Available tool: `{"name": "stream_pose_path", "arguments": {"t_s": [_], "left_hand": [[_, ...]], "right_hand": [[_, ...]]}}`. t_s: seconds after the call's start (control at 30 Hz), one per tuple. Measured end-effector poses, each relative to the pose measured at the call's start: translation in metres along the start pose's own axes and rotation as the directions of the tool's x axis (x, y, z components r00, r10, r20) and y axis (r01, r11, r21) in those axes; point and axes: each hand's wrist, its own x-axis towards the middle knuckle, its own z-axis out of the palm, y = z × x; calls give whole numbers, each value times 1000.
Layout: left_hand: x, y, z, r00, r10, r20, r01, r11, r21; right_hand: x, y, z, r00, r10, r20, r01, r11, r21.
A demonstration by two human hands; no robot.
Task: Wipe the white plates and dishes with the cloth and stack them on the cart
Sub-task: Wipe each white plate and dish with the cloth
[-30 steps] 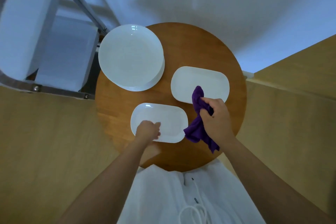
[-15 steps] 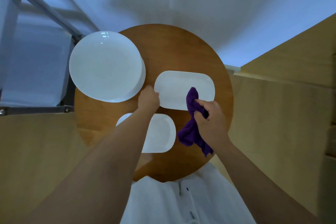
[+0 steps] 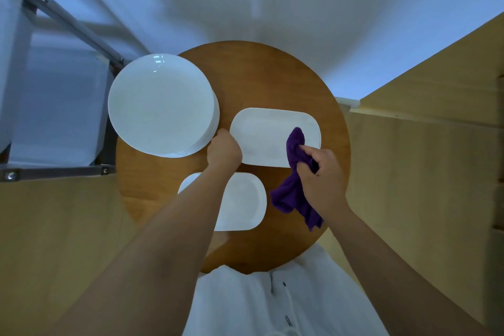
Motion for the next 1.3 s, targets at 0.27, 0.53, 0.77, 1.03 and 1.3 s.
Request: {"name": "stream_pose_path", "arguments": {"t_s": [0.27, 0.53, 0.77, 1.03, 1.3], "left_hand": [[-9, 12, -12, 999, -45, -18, 31, 878, -477], [-44, 16, -23, 985, -113, 129, 167, 457, -874], [-105, 11, -63, 996, -71, 60, 69, 126, -990], [-153, -7, -115, 1000, -13, 15, 15, -21, -1000], [-173, -37, -143, 1000, 17, -4, -2, -100, -995]], "right_hand": [[-8, -2, -3, 998, 47, -40, -45, 997, 66], [-12, -18, -19, 980, 131, -153, -94, 969, 228], [-30, -53, -33, 943, 77, -324, 23, 955, 295], [-71, -102, -8, 906, -127, -403, 58, 982, -178], [-86, -151, 10, 922, -270, -279, 116, 877, -466]]}}
